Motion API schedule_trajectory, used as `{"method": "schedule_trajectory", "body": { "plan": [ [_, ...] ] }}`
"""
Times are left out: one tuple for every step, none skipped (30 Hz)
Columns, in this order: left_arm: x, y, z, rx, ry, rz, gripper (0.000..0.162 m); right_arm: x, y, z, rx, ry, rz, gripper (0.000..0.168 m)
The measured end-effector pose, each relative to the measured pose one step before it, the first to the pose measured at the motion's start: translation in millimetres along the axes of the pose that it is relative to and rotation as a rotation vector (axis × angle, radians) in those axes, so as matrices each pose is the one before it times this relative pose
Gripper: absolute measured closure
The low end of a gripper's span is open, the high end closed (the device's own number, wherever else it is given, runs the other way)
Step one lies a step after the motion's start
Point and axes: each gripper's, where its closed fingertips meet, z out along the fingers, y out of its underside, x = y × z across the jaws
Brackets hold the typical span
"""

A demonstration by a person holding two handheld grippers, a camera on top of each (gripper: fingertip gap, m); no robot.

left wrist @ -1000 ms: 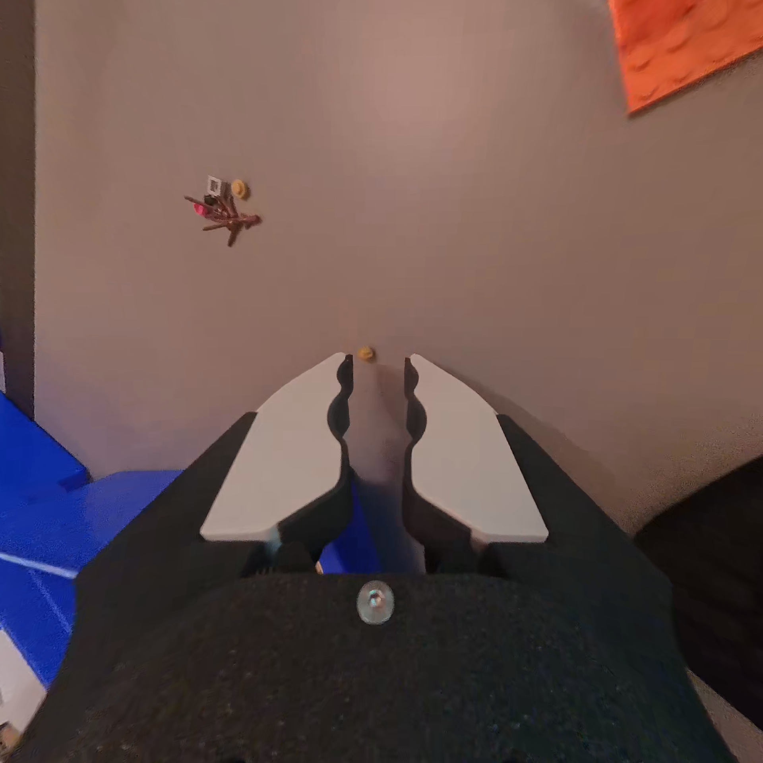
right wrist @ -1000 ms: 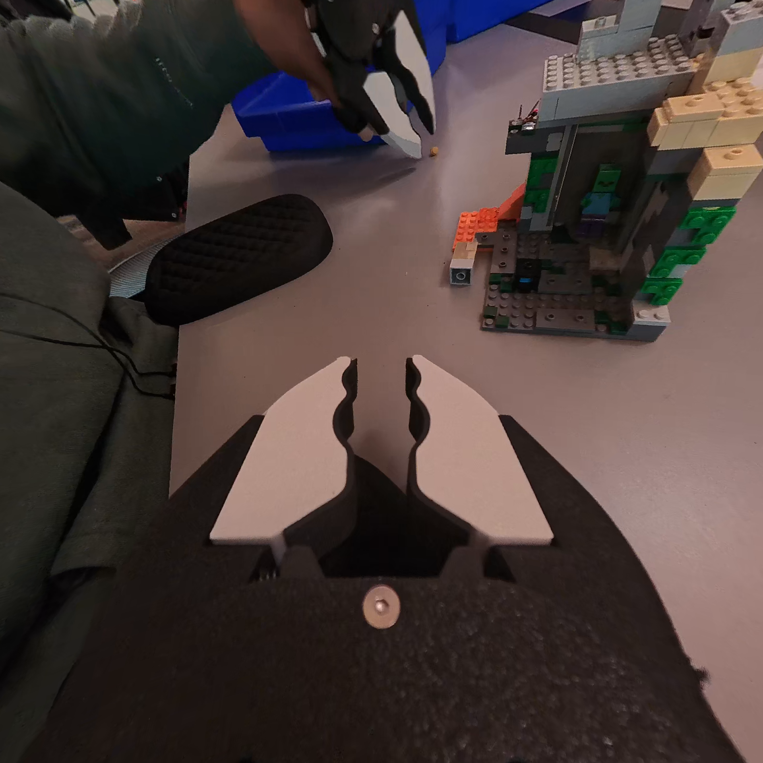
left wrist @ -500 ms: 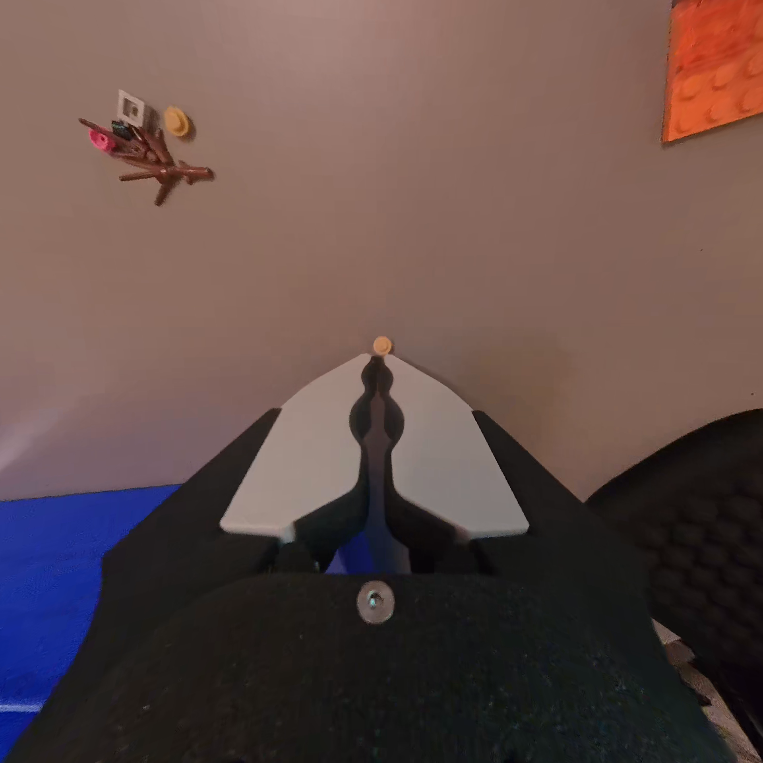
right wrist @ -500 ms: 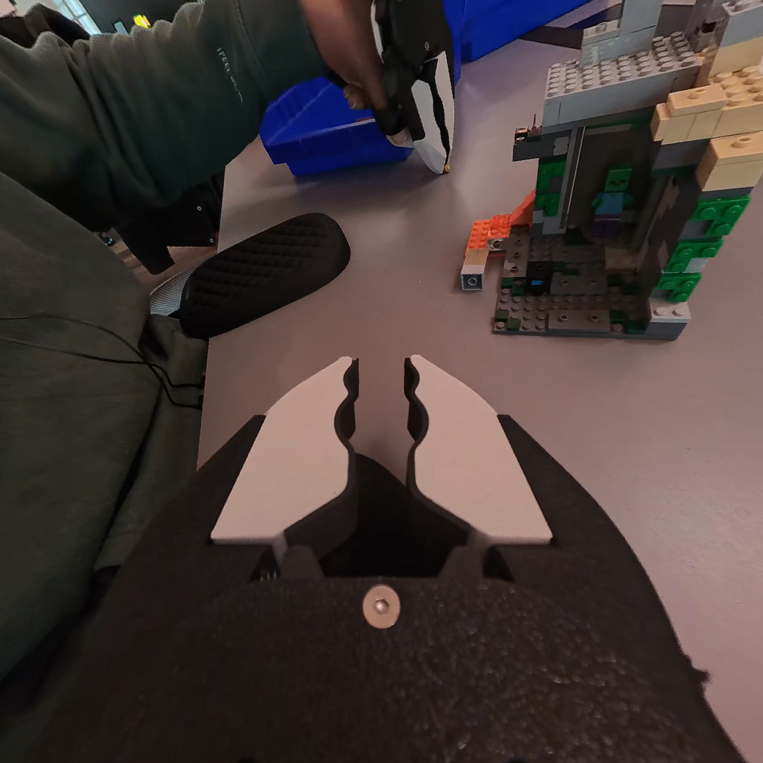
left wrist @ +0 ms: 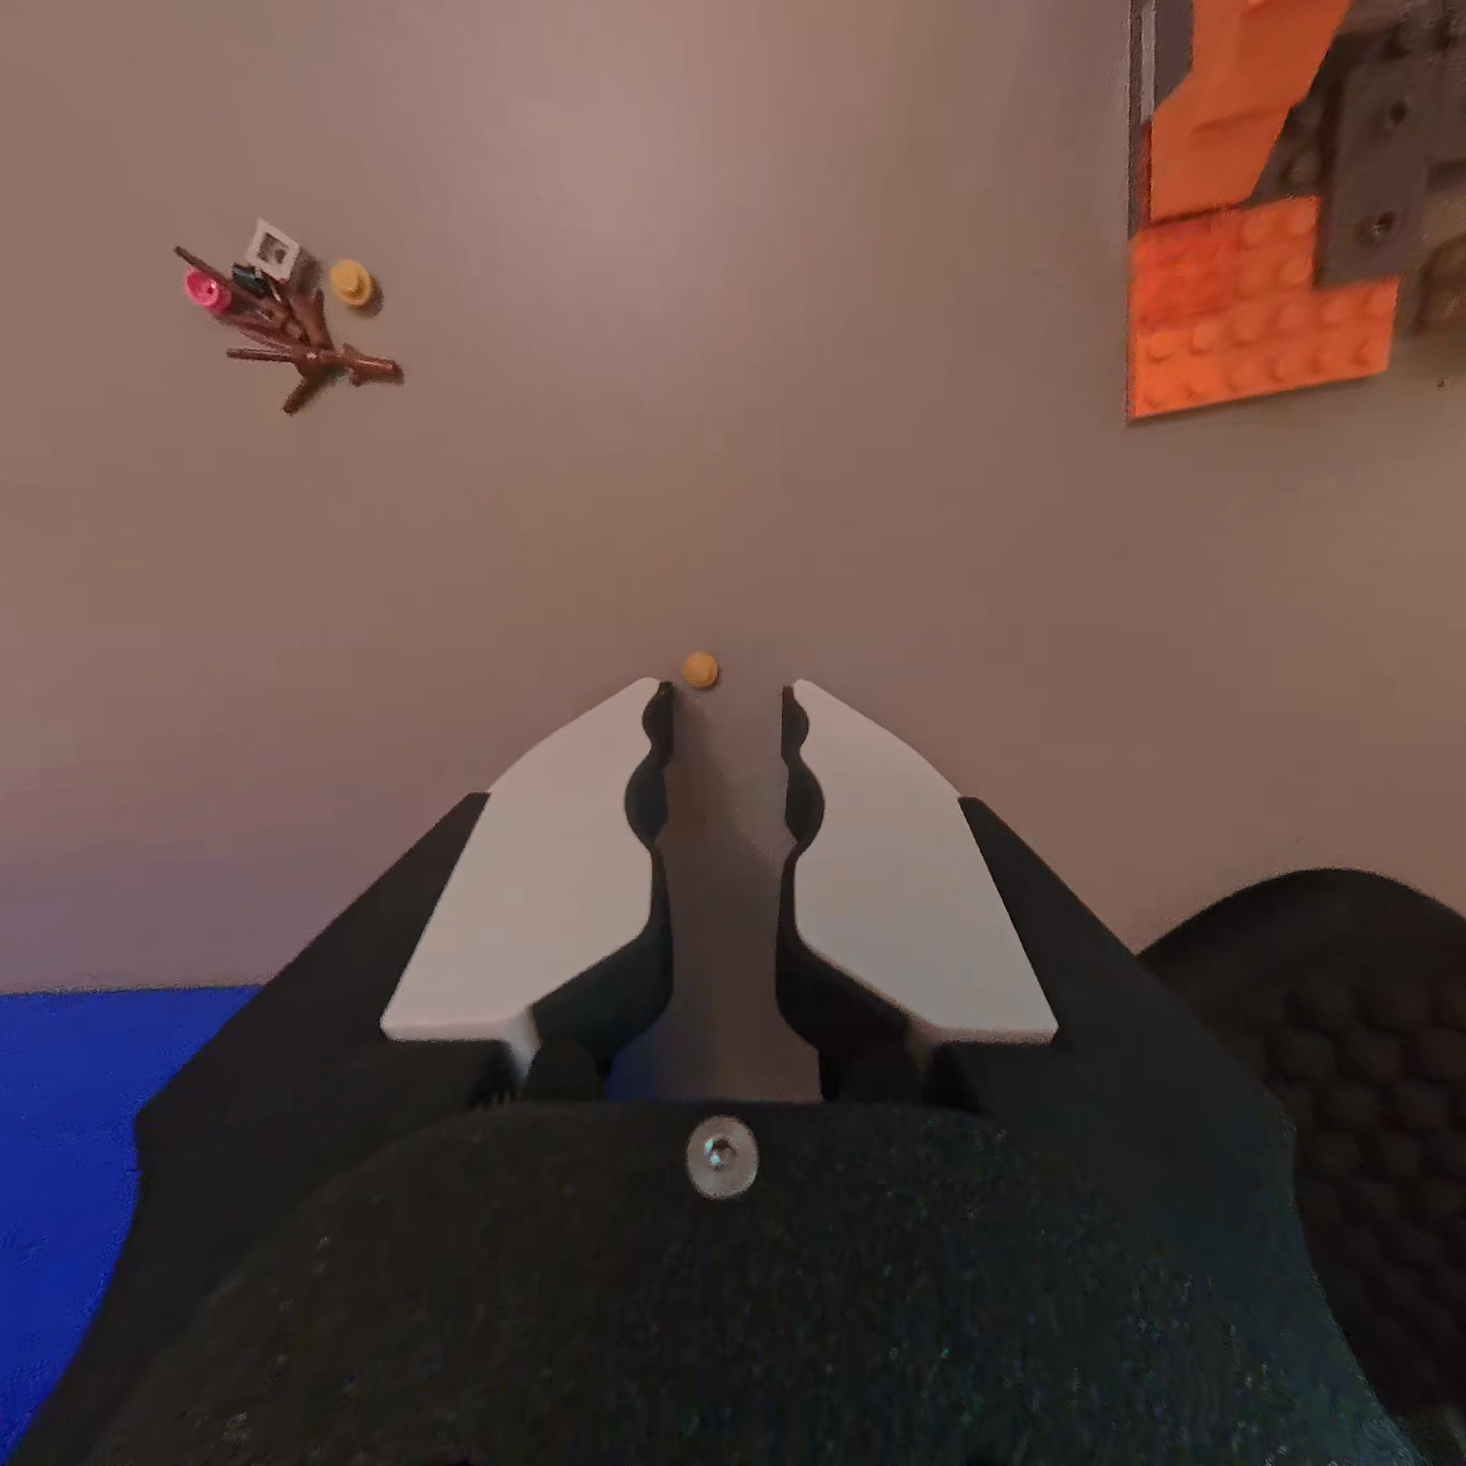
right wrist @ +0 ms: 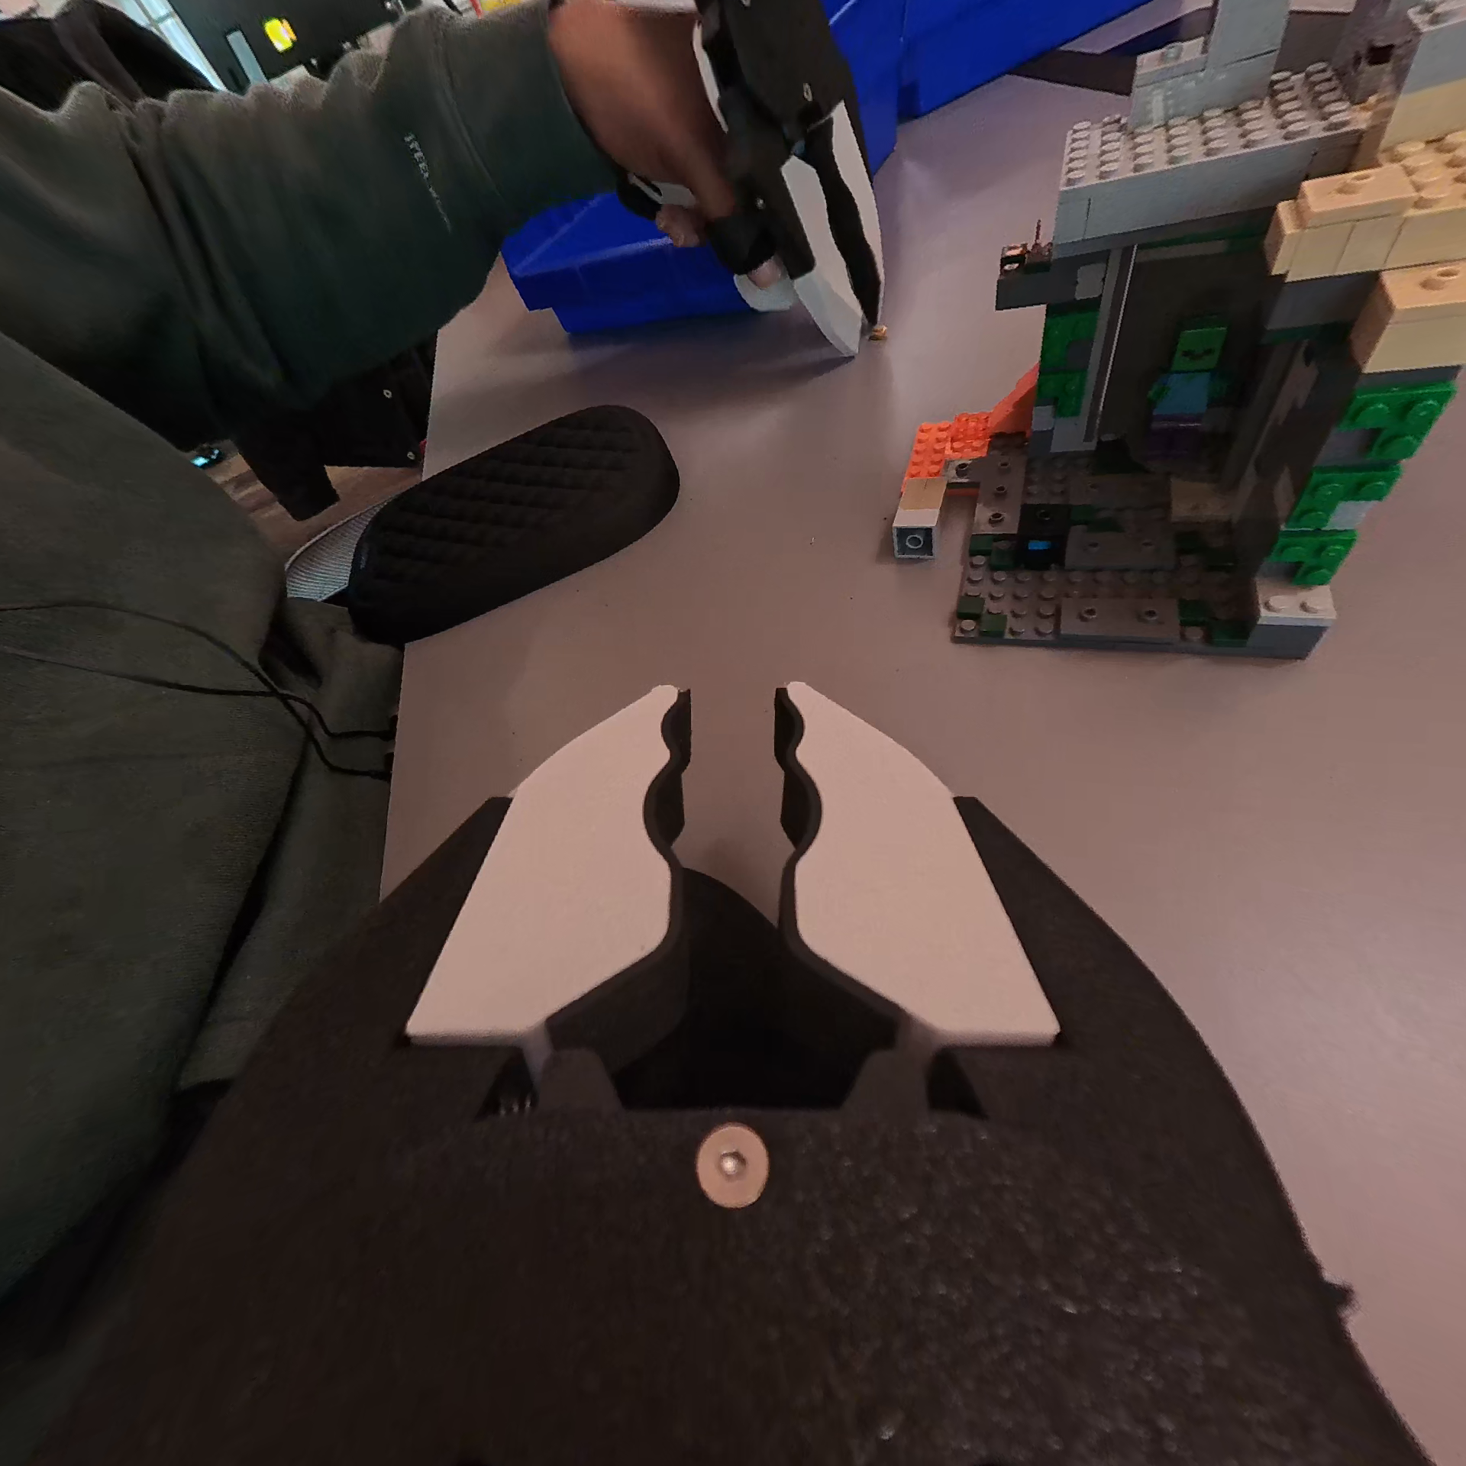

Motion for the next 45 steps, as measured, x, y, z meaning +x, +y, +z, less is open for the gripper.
{"method": "schedule_trajectory", "body": {
  "plan": [
    [0.73, -2.5, 1.29, 0.0137, 0.014, -0.0183, 0.136, -0.1, -0.27, -0.46, 0.004, 0.001, 0.0002, 0.148],
    [0.16, -1.75, 0.78, 0.0086, 0.0094, -0.0147, 0.136, 0.16, -0.17, -0.6, 0.0038, -0.0001, 0.0029, 0.148],
    [-1.56, -1.07, 0.41, 0.0034, -0.0033, -0.0095, 0.139, 0.16, -0.32, -0.61, 0.0046, -0.0011, 0.0041, 0.148],
    [-0.65, -0.5, 0.11, -0.0012, -0.0002, -0.0036, 0.14, 0.12, -0.41, -0.57, 0.005, -0.0019, 0.0044, 0.148],
    [-0.02, -0.12, 0.11, -0.001, 0.001, -0.0016, 0.143, 0.07, -0.36, -0.44, 0.0042, -0.0022, 0.0039, 0.149],
    [-0.21, 0.04, 0.04, -0.0014, 0.0008, -0.0033, 0.146, 0.07, -0.26, -0.26, 0.0028, -0.002, 0.0032, 0.149],
    [0.24, 0.5, -0.06, -0.0032, 0.0056, -0.0021, 0.153, 0.02, -0.15, -0.16, 0.0018, -0.0017, 0.0024, 0.149],
    [0.05, 0.24, 0.02, 0.0002, 0.004, -0.0016, 0.154, -0.02, -0.08, -0.04, 0.0012, -0.0013, 0.0017, 0.149],
    [0.02, 0.3, -0.12, -0.0008, 0.0011, 0.0005, 0.154, -0.07, -0.12, -0.02, 0.0008, -0.0009, 0.001, 0.149],
    [0.3, 0.69, -0.21, -0.0041, -0.0011, 0.0046, 0.154, -0.03, -0.06, -0.13, 0.0008, -0.0005, 0.0002, 0.149],
    [0.53, 0.71, -0.25, -0.0022, -0.0022, 0.0089, 0.155, -0.06, -0.08, -0.03, 0.0011, -0.0002, -0.0004, 0.149],
    [1.63, 1.1, -0.36, 0.0014, 0.0029, 0.0073, 0.155, -0.15, -0.1, -0.25, 0.0015, 0.0001, -0.0008, 0.149],
    [3.52, 1.34, -1.97, 0.0055, 0.0115, 0.0084, 0.155, -0.12, -0.12, -0.32, 0.0018, 0.0003, -0.0007, 0.149],
    [3.86, -1.03, -5.81, 0.027, 0.005, 0.0151, 0.155, -0.08, -0.04, -0.37, 0.0018, -0.0001, 0.0002, 0.149],
    [3.8, -2.42, -10.83, 0.0374, -0.002, 0.0164, 0.155, -0.12, 0.07, -0.43, 0.0016, -0.0008, 0.0015, 0.149],
    [2.43, -3.8, -15.67, 0.0469, -0.0107, 0.0134, 0.155, -0.08, -0.02, -0.48, 0.0018, -0.0015, 0.0026, 0.149],
    [-0.74, -5.4, -19.57, 0.0588, -0.0221, 0.0072, 0.155, 0.04, -0.24, -0.45, 0.0031, -0.0019, 0.0031, 0.149],
    [-3.95, -5.88, -21.75, 0.061, -0.0247, -0.0053, 0.155, 0.02, -0.35, -0.31, 0.0035, -0.0026, 0.0032, 0.149],
    [-6.95, -5.07, -21.95, 0.054, -0.0263, -0.0172, 0.155, -0.09, -0.34, -0.09, 0.0015, -0.0038, 0.0031, 0.149],
    [-8.71, -4.2, -20.66, 0.05, -0.0249, -0.0143, 0.155, -0.22, 0.11, 0.15, -0.0013, -0.0046, 0.003, 0.149],
    [-8.89, -2.65, -17.92, 0.0404, -0.0166, -0.0187, 0.155, -0.21, 0.35, 0.42, -0.0032, -0.0042, 0.0025, 0.149],
    [-11.22, 0.37, -14.54, 0.0216, -0.0232, -0.0293, 0.155, -0.25, 0.55, 0.4, -0.0044, -0.0034, 0.0017, 0.149],
    [-14.15, 3.61, -11.46, 0.0027, -0.0378, -0.027, 0.155, -0.22, 0.37, 0.51, -0.0042, -0.0018, 0.0, 0.149],
    [-14.83, 5.18, -8.53, -0.0005, -0.0408, -0.0206, 0.155, -0.15, 0.29, 0.27, -0.0032, 0.0008, -0.0027, 0.149],
    [-13.86, 7.52, -5.45, -0.012, -0.0335, -0.0223, 0.155, -0.24, 0.17, 0.21, -0.0019, 0.0034, -0.0054, 0.15],
    [-13.89, 11.24, -2.4, -0.0341, -0.0366, -0.0173, 0.155, -0.21, 0.02, -0.02, -0.0009, 0.0049, -0.0072, 0.15],
    [-15.63, 15.13, 1.01, -0.0583, -0.0549, -0.0063, 0.155, -0.11, 0.12, 0.08, -0.0013, 0.0055, -0.0073, 0.15],
    [-14.73, 16.49, 4.45, -0.0678, -0.0593, -0.0028, 0.137, -0.01, 0.16, 0.19, -0.0029, 0.0052, -0.0061, 0.15],
    [-8.95, 16.19, 6.91, -0.0719, -0.0381, -0.0011, 0.123, 0.28, 0.16, 0.4, -0.0046, 0.0058, -0.0049, 0.15],
    [-4.01, 10.37, 7.11, -0.0419, -0.0286, 0.0044, 0.113, 0.62, 0.1, 0.57, -0.0051, 0.0075, -0.0047, 0.15],
    [1.55, 3.43, 5.17, 0.0003, -0.0172, 0.0136, 0.107, 0.95, -0.49, 0.77, -0.0051, 0.008, -0.006, 0.15],
    [6.69, 0.85, 2.75, 0.009, 0.0005, 0.0249, 0.102, 1.29, -0.93, 1.28, -0.0055, 0.0083, -0.0081, 0.15],
    [6.66, -2.43, 0.48, 0.0188, -0.0091, 0.0227, 0.1, 1.55, -1.73, 1.71, -0.0074, 0.0087, -0.0103, 0.15],
    [5.65, -7.91, -2.15, 0.0487, -0.0256, 0.0236, 0.101, 1.55, -2.64, 2.16, -0.0105, 0.0069, -0.0125, 0.15],
    [8.09, -8.18, -3.5, 0.0416, -0.0077, 0.0261, 0.104, 1.51, -4.16, 2.32, -0.0119, 0.0056, -0.0151, 0.15],
    [10.37, -7.16, -3.44, 0.0274, 0.0164, 0.0167, 0.105, 2.23, -6.3, 2.3, -0.009, 0.0089, -0.0183, 0.15],
    [6.94, -7.47, -3.27, 0.027, 0.0009, 0.0072, 0.112, 3.16, -8.31, 2.16, -0.0048, 0.0124, -0.0211, 0.15],
    [5.81, -8.02, -2.44, 0.0338, 0.0018, 0.0092, 0.108, 3.86, -9.71, 2.17, -0.0033, 0.0122, -0.0217, 0.149],
    [8.53, -6.11, -1.59, 0.0207, 0.0264, 0.0013, 0.108, 5.43, -11.06, 2.25, -0.0006, 0.0162, -0.0197, 0.149],
    [6.31, -7.5, -1.33, 0.033, 0.0114, -0.0006, 0.11, 6.8, -12.38, 2.32, 0.0027, 0.0199, -0.0174, 0.149],
    [3.9, -5.91, -1.09, 0.0254, 0.0, 0.007, 0.111, 6.71, -12.65, 2.67, 0.002, 0.0142, -0.0148, 0.149],
    [3.61, -3.64, -0.52, 0.0129, 0.0053, 0.0062, 0.11, 6.6, -12.48, 3.11, 0.0001, 0.0102, -0.0104, 0.148],
    [3.38, -2.99, 0.16, 0.0154, 0.0122, -0.0019, 0.11, 7.02, -12.04, 3.57, -0.0004, 0.0119, -0.0083, 0.148],
    [2.21, -1.64, 0.79, 0.0133, 0.0127, -0.0064, 0.109, 6.77, -10.89, 4.14, -0.0017, 0.0095, -0.0097, 0.148],
    [-0.32, -0.32, 0.67, 0.0129, 0.0021, -0.0055, 0.109, 5.48, -9.56, 4.24, -0.0037, 0.0038, -0.0096, 0.148]
  ]
}}
